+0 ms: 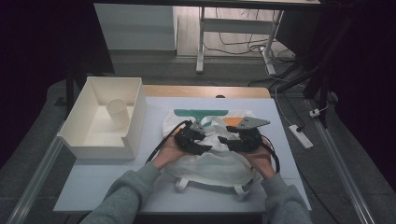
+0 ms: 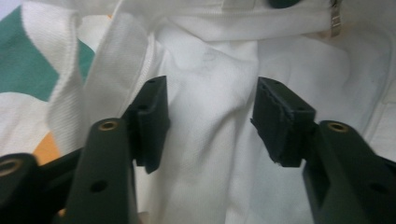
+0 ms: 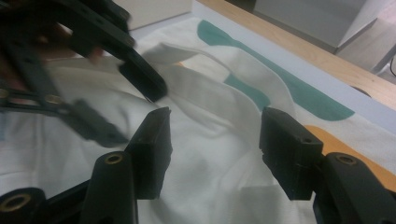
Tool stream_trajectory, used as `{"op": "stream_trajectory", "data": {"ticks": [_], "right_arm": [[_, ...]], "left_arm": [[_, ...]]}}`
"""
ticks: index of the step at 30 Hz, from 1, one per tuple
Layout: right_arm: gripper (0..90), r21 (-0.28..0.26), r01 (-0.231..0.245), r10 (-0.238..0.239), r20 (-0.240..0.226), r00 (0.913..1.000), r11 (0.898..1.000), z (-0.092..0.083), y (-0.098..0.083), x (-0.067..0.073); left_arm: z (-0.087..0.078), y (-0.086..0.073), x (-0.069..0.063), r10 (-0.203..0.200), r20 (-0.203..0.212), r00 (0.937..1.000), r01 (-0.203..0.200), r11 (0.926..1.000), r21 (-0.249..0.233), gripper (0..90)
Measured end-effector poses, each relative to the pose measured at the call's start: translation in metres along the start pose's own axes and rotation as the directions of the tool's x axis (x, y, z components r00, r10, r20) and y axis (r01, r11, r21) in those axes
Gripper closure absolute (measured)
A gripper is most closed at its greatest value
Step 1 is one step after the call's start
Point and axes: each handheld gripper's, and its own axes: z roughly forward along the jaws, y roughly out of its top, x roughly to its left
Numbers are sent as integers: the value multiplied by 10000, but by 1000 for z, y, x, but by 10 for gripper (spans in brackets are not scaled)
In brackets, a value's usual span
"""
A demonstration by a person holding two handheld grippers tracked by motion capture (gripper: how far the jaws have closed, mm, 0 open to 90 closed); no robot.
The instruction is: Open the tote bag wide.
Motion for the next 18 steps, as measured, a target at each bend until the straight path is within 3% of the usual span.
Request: {"op": "stream_trajectory", "data": {"ticks": [2, 7, 9, 13, 17, 18], "right_arm": [[438, -12, 6, -6, -92, 10000, 10000, -3, 0, 4], [438, 80, 116, -112, -452, 9989, 9999, -15, 0, 25], [438, 138, 165, -158, -476, 9987, 9998, -15, 0, 28], [442, 458, 310, -273, -803, 9964, 9985, -8, 0, 38], [455, 743, 416, -332, -1103, 9933, 9964, 1, -3, 43], [460, 1071, 572, -441, -1203, 9918, 9926, 8, -6, 47]], "left_arm": [[3, 0, 1, 5, 68, 10000, -6, 10000, 33, 525], [7, 0, -1, 170, 24, 9999, -170, 9997, 147, 689], [8, 0, 0, 119, 42, 9999, -120, 9997, 205, 711], [10, -2, 4, -38, 69, 10000, 36, 9994, 341, 816], [11, -4, 7, -236, 113, 9997, 234, 9995, 223, 840], [11, -4, 8, -272, 145, 9995, 269, 9994, 207, 843]]}}
